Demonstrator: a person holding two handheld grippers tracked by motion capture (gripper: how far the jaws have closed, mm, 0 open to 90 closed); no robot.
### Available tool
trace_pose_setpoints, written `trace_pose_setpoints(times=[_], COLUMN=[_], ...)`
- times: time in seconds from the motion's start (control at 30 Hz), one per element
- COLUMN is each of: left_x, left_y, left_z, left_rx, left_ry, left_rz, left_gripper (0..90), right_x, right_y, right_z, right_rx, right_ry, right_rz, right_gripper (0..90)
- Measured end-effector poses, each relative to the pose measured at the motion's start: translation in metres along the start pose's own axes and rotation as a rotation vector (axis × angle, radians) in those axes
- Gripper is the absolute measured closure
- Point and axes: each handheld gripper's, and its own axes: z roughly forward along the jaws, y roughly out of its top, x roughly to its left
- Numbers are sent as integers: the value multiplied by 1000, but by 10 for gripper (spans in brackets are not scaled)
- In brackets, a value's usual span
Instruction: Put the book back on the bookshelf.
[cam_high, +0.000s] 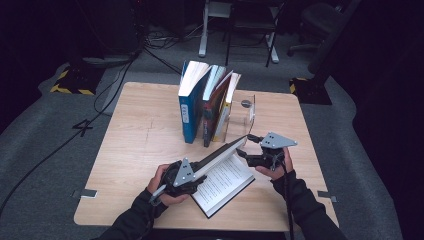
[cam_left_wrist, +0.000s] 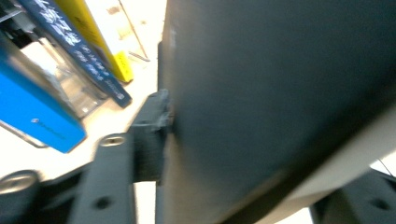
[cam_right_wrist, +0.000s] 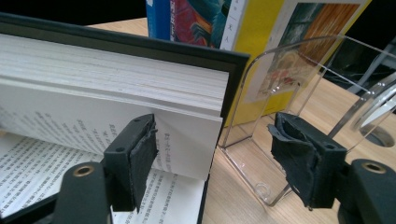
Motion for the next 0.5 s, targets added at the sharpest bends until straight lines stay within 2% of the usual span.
trace_pose_setpoints(times=[0.07, 0.1, 0.2, 0.37, 0.47, 0.5], left_x=[5, 7, 9, 22, 28, 30], left_y=[1, 1, -1, -10, -14, -15], left_z=[-4, -5, -9, -21, -27, -28], left_rx=[-23, -24, -21, -44, -45, -47], left_ry=[-2, -7, -28, -129, -171, -182], left_rz=[-21, -22, -14, -43, -45, -46], left_gripper=[642, 660, 670, 667, 663, 661], right_x=[-4, -5, -6, 4, 6, 6], right_y=[-1, -2, -4, -16, -16, -15], right_z=[-1, -1, -1, 13, 20, 21], right_rx=[-16, -18, -22, 52, 44, 40], right_ry=[12, 22, 55, 164, 234, 242], right_rz=[17, 25, 22, -47, -51, -53], right_gripper=[296, 285, 269, 239, 221, 222])
